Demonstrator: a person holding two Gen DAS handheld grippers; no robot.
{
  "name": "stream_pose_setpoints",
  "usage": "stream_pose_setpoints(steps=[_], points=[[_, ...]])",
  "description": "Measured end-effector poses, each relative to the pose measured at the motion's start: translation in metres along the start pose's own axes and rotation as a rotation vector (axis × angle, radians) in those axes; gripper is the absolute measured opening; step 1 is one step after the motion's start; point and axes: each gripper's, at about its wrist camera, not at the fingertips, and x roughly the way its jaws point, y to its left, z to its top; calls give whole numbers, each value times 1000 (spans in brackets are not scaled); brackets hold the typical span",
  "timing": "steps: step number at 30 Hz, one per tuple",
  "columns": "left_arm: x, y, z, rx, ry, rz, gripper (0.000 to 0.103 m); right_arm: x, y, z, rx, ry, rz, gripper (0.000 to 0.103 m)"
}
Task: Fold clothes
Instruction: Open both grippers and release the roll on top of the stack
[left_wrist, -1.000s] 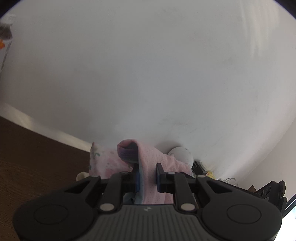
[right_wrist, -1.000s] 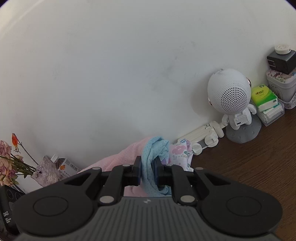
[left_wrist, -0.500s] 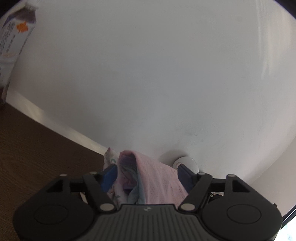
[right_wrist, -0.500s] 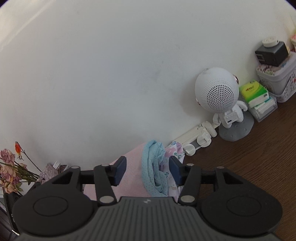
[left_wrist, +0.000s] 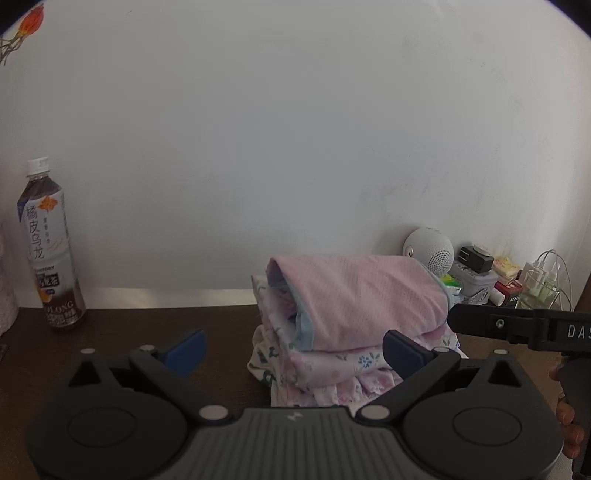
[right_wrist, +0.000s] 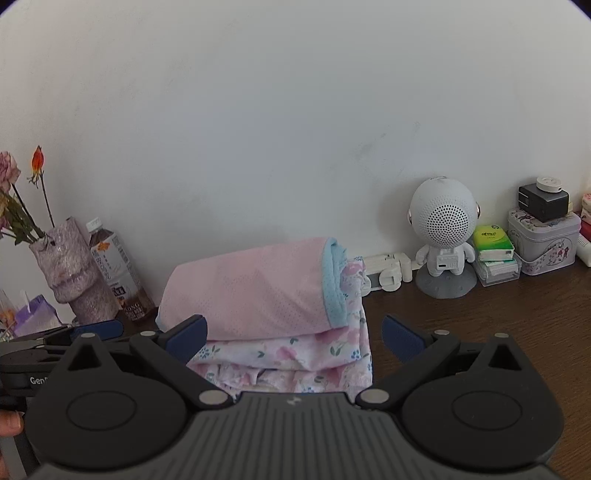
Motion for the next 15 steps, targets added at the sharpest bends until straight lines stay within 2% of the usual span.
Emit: stream_pose_setpoints(steps=[7, 15], points=[[-39, -1, -13, 17, 10, 24, 102, -29, 31, -21, -72, 11, -64, 103], [-96, -5, -45, 11, 19, 21, 102, -79, 58, -50, -129, 16, -116, 103]])
